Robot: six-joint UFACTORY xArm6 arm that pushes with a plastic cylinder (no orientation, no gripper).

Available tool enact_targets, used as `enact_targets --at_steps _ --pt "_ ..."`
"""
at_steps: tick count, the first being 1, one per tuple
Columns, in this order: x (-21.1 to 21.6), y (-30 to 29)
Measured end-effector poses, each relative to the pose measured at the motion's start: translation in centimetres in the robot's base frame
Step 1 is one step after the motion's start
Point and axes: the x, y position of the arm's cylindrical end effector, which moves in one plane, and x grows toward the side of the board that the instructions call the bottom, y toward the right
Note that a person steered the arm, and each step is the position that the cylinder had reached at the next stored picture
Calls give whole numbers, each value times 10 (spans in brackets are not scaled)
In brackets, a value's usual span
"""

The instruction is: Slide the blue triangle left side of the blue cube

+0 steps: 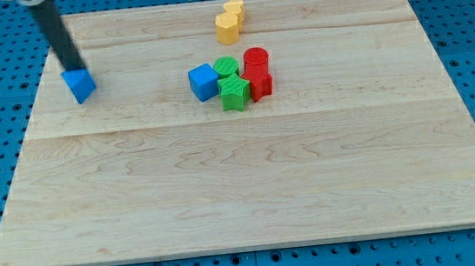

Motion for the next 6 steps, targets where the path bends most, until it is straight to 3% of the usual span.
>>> enact_targets --at_steps 1,2,3,6 --pt "-11 -42" --pt "5 -73" --pt "22 -65" --pt "30 91"
